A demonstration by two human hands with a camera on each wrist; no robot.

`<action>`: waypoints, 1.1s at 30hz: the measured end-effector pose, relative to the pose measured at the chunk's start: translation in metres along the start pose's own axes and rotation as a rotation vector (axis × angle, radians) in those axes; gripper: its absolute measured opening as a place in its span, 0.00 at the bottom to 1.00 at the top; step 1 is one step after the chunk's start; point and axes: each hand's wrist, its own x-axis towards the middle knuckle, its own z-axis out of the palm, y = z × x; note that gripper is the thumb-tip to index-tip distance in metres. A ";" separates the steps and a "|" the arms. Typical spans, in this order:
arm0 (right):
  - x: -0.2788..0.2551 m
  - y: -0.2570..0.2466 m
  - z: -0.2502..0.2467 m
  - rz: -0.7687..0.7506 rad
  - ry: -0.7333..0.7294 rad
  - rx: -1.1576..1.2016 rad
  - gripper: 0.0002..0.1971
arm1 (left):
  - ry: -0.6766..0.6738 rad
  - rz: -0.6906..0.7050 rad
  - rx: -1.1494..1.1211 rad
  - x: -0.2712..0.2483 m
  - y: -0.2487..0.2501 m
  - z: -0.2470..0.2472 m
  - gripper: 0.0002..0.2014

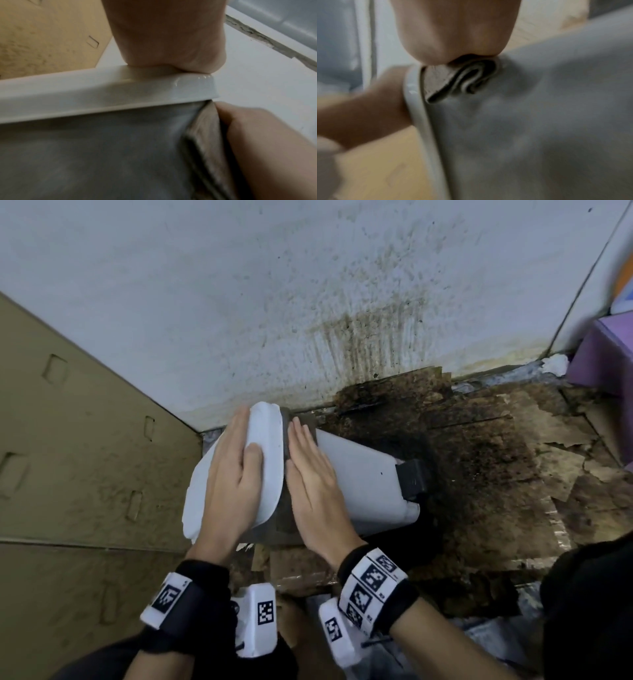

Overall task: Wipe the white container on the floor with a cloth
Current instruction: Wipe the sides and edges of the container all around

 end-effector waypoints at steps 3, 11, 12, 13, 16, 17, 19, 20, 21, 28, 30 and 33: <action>-0.014 0.047 -0.015 0.039 0.043 -0.082 0.26 | 0.016 -0.026 -0.031 0.000 -0.005 -0.007 0.32; -0.025 0.106 -0.036 0.368 0.198 -0.087 0.29 | 0.017 0.006 -0.036 -0.001 0.001 -0.001 0.30; -0.020 0.093 -0.031 0.362 0.197 -0.103 0.31 | 0.020 0.003 -0.029 0.000 0.002 0.000 0.31; -0.014 0.078 -0.027 0.337 0.184 -0.108 0.32 | 0.017 0.003 -0.020 0.000 0.004 0.001 0.31; 0.006 0.028 -0.014 0.127 0.075 -0.082 0.29 | 0.010 0.025 0.018 0.000 0.006 0.005 0.29; 0.010 0.016 -0.011 0.062 0.031 -0.067 0.28 | 0.006 0.030 0.021 0.000 0.005 0.006 0.29; 0.012 0.013 -0.014 -0.018 -0.035 -0.037 0.27 | 0.007 0.031 0.009 0.001 0.004 0.005 0.30; 0.007 0.024 -0.018 -0.030 -0.040 -0.046 0.27 | 0.011 0.027 -0.005 0.001 0.003 0.003 0.30; -0.001 0.042 -0.023 -0.012 -0.024 -0.067 0.27 | 0.014 0.019 -0.024 0.001 0.002 0.002 0.31; -0.039 0.125 -0.054 0.368 0.077 -0.109 0.27 | 0.013 0.003 -0.058 0.001 -0.002 -0.001 0.32; -0.037 0.122 -0.054 0.368 0.094 -0.108 0.27 | 0.014 0.000 -0.059 0.002 -0.002 -0.001 0.32; -0.034 0.121 -0.053 0.395 0.114 -0.099 0.27 | 0.006 0.003 -0.070 0.001 0.001 -0.001 0.32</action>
